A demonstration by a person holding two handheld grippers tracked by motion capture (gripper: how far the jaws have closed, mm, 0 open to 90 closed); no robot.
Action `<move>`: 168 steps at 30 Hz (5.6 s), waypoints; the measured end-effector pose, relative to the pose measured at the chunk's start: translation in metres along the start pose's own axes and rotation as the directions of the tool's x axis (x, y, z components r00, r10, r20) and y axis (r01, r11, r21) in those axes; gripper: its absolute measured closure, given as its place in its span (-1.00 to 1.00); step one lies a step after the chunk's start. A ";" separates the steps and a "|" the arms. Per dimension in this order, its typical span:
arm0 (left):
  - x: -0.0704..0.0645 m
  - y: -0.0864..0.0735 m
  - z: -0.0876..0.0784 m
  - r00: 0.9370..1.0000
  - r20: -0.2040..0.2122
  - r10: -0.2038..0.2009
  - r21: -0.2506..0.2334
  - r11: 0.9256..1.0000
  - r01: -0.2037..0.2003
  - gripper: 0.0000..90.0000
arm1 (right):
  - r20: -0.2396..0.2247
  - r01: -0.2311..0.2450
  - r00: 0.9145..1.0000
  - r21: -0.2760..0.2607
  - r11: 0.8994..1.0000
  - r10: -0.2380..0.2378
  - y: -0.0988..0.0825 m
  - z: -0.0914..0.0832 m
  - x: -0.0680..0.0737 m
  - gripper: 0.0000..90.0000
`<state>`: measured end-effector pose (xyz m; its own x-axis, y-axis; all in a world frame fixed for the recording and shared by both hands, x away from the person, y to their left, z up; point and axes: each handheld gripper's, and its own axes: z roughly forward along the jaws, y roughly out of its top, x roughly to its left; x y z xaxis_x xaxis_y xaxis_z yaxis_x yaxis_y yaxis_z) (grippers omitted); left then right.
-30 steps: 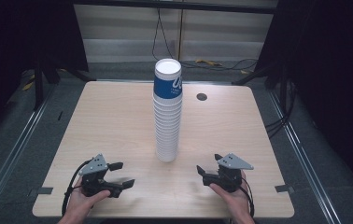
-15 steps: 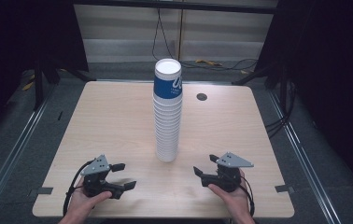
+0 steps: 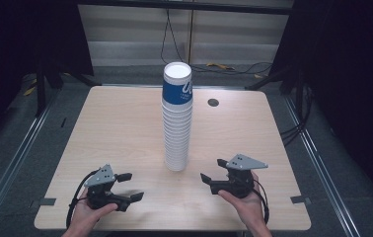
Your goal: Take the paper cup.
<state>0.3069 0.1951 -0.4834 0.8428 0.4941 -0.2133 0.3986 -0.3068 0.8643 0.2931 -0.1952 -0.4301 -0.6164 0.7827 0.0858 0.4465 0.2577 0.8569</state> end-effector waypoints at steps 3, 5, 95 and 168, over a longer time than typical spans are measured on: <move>-0.001 0.000 0.000 1.000 0.001 0.004 0.002 1.000 -0.004 -0.62 | -0.020 0.008 1.000 -0.003 1.000 -0.008 0.008 -0.001 0.000 -0.53; -0.002 0.000 0.000 1.000 0.002 0.008 0.008 1.000 -0.008 -0.62 | -0.031 0.017 0.999 -0.008 1.000 -0.018 0.013 -0.003 0.001 -0.53; -0.003 -0.008 0.002 1.000 0.003 0.001 0.052 0.999 -0.001 -0.61 | -0.255 0.092 0.955 -0.219 0.971 -0.148 0.223 -0.001 -0.005 -0.69; 0.003 -0.010 -0.003 1.000 -0.012 -0.011 0.047 0.999 0.012 -0.59 | -0.212 0.058 0.968 -0.336 0.940 -0.135 0.250 0.013 0.008 -0.48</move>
<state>0.3045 0.2022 -0.4920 0.8337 0.5076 -0.2174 0.4253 -0.3392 0.8391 0.4082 -0.1176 -0.2220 -0.7942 0.6030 0.0747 0.1659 0.0968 0.9814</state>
